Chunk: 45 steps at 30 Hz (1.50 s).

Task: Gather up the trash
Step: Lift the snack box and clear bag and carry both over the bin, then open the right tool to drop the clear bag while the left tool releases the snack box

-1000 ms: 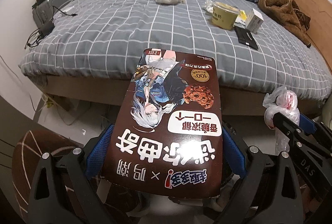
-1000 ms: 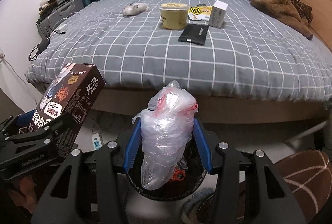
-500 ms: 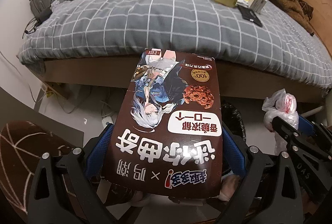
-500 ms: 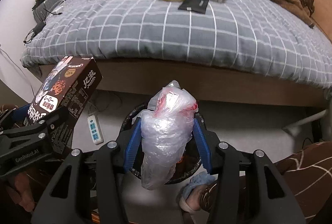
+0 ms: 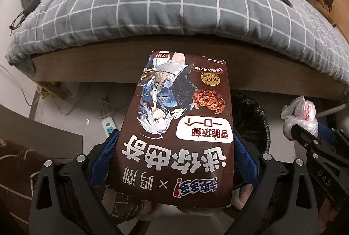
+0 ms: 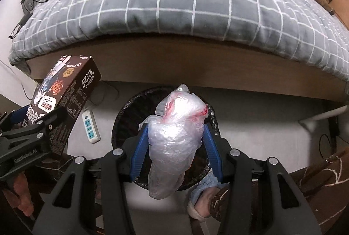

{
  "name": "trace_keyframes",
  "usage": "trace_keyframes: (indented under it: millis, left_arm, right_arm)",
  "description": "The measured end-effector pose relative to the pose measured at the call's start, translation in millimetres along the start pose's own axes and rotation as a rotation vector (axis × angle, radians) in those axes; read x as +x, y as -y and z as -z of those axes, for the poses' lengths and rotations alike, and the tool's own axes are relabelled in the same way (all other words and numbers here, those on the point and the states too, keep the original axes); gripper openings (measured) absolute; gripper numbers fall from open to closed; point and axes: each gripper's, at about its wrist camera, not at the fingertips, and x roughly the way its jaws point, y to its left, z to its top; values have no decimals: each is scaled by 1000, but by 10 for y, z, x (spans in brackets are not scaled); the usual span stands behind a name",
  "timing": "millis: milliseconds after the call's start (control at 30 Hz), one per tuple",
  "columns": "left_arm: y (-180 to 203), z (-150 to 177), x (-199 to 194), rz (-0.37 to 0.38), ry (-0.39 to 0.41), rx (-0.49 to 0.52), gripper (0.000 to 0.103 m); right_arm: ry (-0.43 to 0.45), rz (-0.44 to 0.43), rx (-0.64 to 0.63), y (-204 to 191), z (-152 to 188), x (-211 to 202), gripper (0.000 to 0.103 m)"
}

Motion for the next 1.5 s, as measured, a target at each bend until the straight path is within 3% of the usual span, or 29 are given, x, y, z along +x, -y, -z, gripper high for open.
trace_keyframes:
  millis: [400, 600, 867, 1067, 1167, 1500]
  left_arm:
    - [-220, 42, -25, -41, 2, -64, 93]
    - [-101, 44, -13, -36, -2, -55, 93]
    - [23, -47, 58, 1, -13, 11, 93]
    - [87, -22, 58, 43, -27, 58, 93]
    - [295, -50, 62, 66, -28, 90, 93]
    - [664, -97, 113, 96, -23, 144, 94]
  right_arm:
    - [7, -20, -25, -251, -167, 80, 52]
    - [56, 19, -4, -85, -169, 10, 79]
    - [86, 109, 62, 329, -148, -129, 95]
    - [96, 147, 112, 672, -143, -174, 95]
    - [109, 169, 133, 808, -127, -211, 95]
    - [102, 152, 214, 1097, -71, -237, 95]
